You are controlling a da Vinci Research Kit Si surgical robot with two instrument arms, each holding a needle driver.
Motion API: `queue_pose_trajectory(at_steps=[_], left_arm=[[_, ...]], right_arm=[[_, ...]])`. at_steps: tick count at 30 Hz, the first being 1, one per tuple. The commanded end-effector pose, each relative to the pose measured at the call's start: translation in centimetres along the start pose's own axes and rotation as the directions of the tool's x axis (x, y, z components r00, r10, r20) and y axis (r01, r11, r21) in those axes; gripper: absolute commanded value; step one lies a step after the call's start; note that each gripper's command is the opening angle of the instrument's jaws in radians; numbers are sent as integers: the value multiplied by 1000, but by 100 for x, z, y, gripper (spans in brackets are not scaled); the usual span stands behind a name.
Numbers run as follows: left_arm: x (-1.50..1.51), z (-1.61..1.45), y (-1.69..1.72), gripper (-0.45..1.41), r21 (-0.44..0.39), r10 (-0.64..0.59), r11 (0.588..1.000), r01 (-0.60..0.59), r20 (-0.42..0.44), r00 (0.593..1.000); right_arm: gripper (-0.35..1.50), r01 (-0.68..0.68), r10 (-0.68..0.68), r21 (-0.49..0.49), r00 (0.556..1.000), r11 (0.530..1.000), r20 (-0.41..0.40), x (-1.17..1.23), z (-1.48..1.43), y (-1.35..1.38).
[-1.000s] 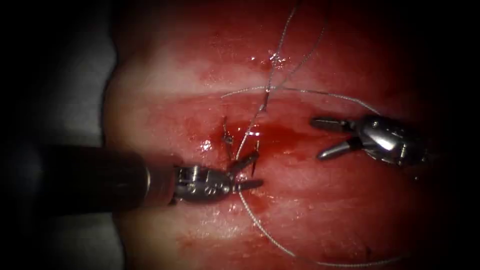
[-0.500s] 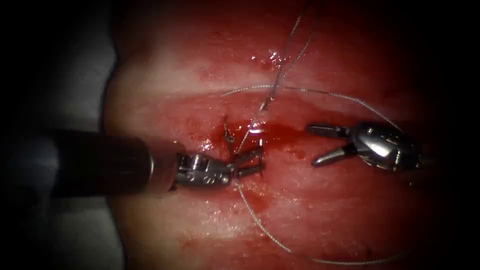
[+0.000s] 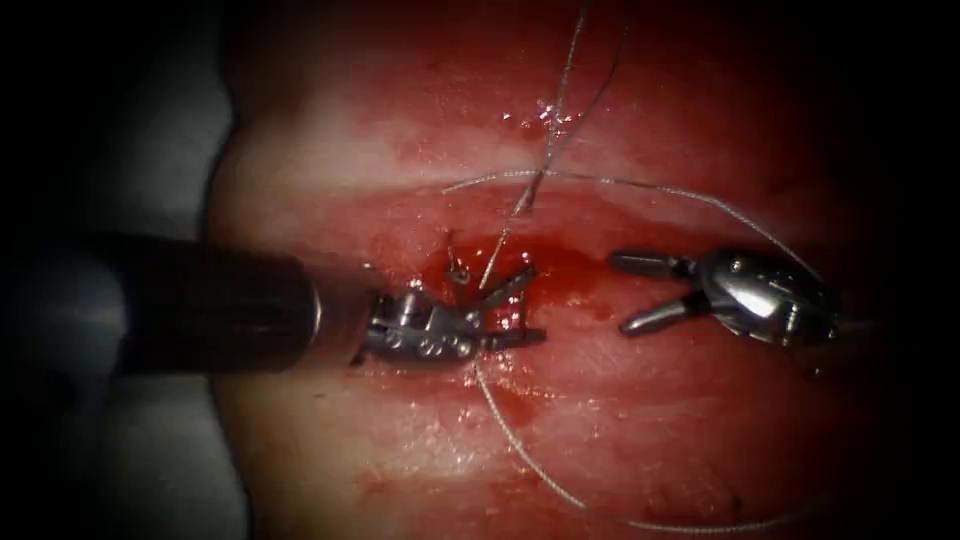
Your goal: Wound Closure
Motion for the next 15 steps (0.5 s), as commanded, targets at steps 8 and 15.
queue_pose_trajectory(at_steps=[8, 15], left_arm=[[6, 9, 22, 67, -39, 36, 999, -38, -43, 998], [1, 7, 17, -45, -50, 35, 998, -39, -61, 998]], right_arm=[[118, -4, 4, 2, 1000, 1000, 0, -10, 7, -5], [118, -9, 9, 5, 1000, 1000, 0, -11, 8, -5]])
